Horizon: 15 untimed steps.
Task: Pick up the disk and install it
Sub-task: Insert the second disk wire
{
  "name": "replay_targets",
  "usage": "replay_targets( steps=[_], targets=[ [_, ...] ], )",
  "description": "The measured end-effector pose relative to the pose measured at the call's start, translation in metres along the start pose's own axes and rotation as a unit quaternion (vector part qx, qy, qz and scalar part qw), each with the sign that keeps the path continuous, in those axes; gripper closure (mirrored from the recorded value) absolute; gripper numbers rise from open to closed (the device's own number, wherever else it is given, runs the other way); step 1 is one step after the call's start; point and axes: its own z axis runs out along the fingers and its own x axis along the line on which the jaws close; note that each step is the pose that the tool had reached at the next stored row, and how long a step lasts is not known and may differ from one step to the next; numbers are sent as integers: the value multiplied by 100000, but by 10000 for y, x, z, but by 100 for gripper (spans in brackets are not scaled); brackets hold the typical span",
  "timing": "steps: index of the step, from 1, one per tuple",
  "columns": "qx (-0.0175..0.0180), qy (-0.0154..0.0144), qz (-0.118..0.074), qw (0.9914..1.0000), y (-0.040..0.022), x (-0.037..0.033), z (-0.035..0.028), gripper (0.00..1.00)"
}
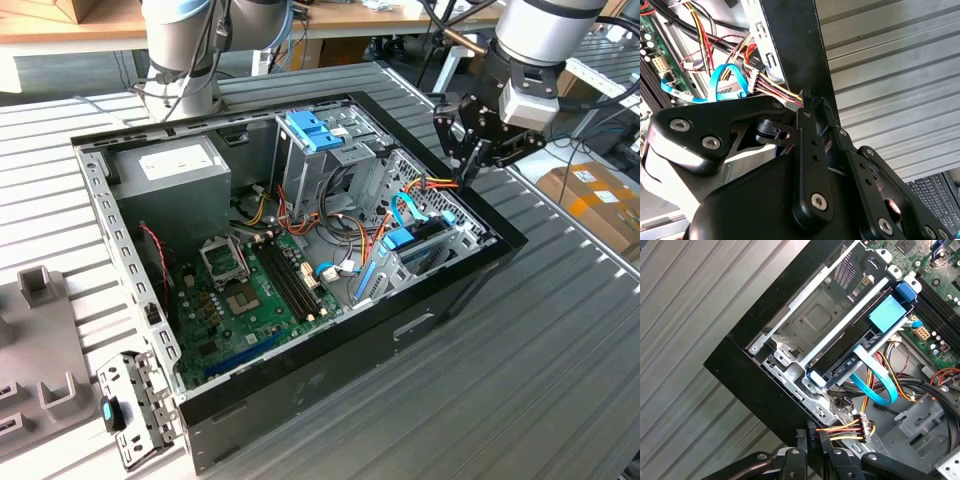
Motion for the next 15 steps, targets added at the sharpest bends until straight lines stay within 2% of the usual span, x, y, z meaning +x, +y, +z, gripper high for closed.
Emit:
replay_targets(
  steps=[9, 10, 11, 15],
  targets=[
    [-15, 16, -4, 100000, 0, 0, 0, 76],
    [-19, 21, -7, 100000, 0, 0, 0, 78],
    [-21, 20, -6, 100000, 0, 0, 0, 84],
    [-25, 28, -5, 100000, 0, 0, 0, 84]
  ],
)
